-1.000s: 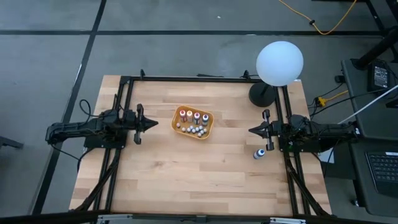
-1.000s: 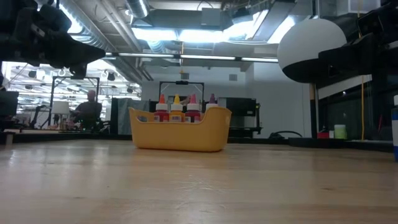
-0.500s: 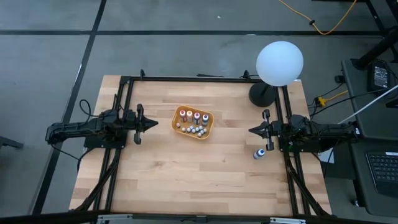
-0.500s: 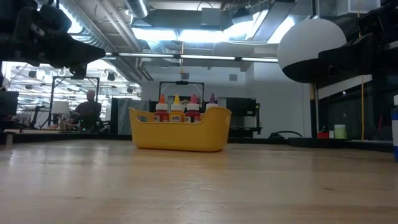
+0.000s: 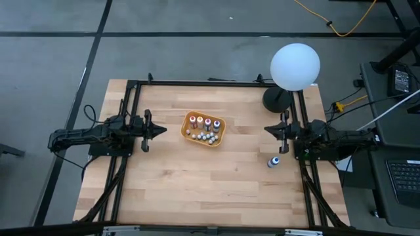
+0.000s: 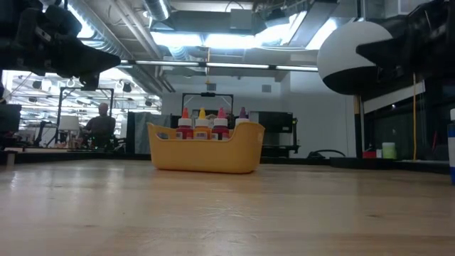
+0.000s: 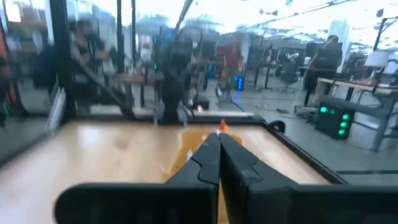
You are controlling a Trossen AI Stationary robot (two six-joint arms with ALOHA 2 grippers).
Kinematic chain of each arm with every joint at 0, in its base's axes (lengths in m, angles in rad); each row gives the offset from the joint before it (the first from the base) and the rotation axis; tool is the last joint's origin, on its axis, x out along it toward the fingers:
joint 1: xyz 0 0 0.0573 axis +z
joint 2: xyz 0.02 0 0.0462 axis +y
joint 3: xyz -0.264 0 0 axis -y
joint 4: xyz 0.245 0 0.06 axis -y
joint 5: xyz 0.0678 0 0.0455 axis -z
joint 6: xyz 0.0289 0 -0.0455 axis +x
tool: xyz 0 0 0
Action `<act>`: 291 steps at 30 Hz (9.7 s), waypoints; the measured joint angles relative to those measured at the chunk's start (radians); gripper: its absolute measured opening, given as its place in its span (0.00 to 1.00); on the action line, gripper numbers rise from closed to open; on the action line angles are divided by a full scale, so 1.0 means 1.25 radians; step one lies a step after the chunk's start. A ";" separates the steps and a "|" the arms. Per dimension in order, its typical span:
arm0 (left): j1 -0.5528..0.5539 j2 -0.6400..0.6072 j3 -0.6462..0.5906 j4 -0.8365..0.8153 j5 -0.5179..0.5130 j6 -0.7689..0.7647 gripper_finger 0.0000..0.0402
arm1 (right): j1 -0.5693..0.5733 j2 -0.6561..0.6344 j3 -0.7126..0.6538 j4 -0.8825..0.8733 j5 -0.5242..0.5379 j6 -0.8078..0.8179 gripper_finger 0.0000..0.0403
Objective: Pick & Place food coloring
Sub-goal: Put the large blue food coloring bottle into the yellow bin
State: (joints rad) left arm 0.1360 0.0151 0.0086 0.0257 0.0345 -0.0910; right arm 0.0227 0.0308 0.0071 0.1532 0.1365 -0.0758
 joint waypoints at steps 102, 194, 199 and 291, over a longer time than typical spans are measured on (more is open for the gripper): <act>0.000 0.000 0.000 0.000 0.000 0.000 0.02 | 0.320 1.014 0.636 -0.935 -0.167 1.084 0.54; 0.000 0.001 0.000 0.000 0.000 0.000 0.02 | -0.198 1.715 1.880 -1.126 -0.070 -0.202 0.37; 0.000 0.001 0.000 0.000 0.000 0.000 0.02 | -0.210 1.720 1.880 -1.070 -0.080 -0.219 0.37; 0.000 0.002 0.000 0.000 -0.010 0.000 0.03 | -0.243 1.886 1.863 -1.023 -0.192 -0.264 0.37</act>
State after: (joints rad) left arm 0.1360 0.0177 0.0083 0.0257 0.0223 -0.0910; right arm -0.2806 2.3886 2.3352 -1.1259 -0.1036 -0.4053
